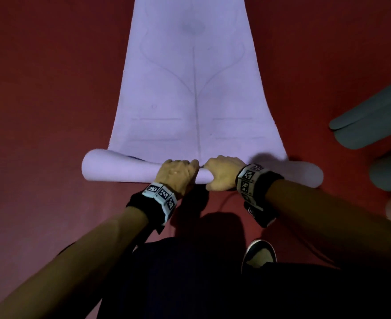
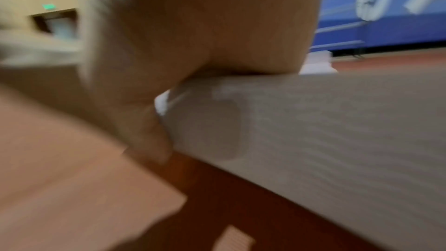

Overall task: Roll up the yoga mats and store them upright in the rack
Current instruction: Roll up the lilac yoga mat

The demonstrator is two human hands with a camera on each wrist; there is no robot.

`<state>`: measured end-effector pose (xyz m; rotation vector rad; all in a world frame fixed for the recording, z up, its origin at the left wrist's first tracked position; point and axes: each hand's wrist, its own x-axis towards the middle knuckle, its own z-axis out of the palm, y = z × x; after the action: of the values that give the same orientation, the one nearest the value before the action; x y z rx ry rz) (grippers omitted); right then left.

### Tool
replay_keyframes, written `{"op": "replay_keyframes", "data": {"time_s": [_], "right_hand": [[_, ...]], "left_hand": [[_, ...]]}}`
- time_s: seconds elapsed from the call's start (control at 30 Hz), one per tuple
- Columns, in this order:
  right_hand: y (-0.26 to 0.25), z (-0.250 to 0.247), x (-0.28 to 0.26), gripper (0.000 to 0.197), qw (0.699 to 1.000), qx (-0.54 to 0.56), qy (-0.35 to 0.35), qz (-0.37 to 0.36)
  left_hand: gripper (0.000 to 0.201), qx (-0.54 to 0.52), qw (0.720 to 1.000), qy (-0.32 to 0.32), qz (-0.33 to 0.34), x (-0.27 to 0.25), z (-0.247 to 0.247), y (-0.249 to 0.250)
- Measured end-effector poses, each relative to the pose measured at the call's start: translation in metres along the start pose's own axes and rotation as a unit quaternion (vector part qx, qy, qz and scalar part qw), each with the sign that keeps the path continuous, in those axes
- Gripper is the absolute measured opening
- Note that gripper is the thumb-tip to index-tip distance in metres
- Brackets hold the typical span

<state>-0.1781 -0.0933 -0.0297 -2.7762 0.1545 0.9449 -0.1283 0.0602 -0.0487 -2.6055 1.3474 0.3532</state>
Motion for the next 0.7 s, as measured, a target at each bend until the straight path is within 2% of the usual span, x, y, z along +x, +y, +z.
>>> {"op": "replay_keyframes", "data": {"time_s": [0.13,0.23,0.33,0.4,0.47,0.57,0.7], "right_hand": [[0.000,0.019,-0.001,0.049,0.994,-0.052,0.094,-0.014],[-0.002,0.023,0.000,0.054,0.986,-0.085,0.140,-0.016],[-0.009,0.017,0.000,0.043,0.988,-0.070,0.137,0.002],[-0.010,0.012,0.001,0.040,0.993,-0.045,0.109,0.015],[-0.012,0.009,0.000,0.040,0.996,-0.038,0.080,0.016],[-0.013,0.013,0.001,0.043,0.997,-0.047,0.059,0.004],[-0.009,0.025,-0.003,0.060,0.989,-0.097,0.103,-0.042]], "left_hand": [[0.041,-0.023,0.998,-0.048,-0.019,0.014,-0.005,-0.004],[0.045,-0.066,0.995,-0.057,-0.042,0.016,-0.011,-0.008],[0.042,-0.083,0.995,-0.031,-0.041,0.007,-0.009,-0.010],[0.041,-0.064,0.998,0.017,-0.023,-0.001,-0.004,-0.008],[0.037,-0.042,0.999,0.029,-0.015,-0.006,-0.001,-0.005],[0.038,-0.041,0.998,-0.050,-0.022,-0.003,-0.003,-0.006],[0.037,-0.092,0.982,-0.155,-0.054,0.009,-0.017,-0.009]]}}
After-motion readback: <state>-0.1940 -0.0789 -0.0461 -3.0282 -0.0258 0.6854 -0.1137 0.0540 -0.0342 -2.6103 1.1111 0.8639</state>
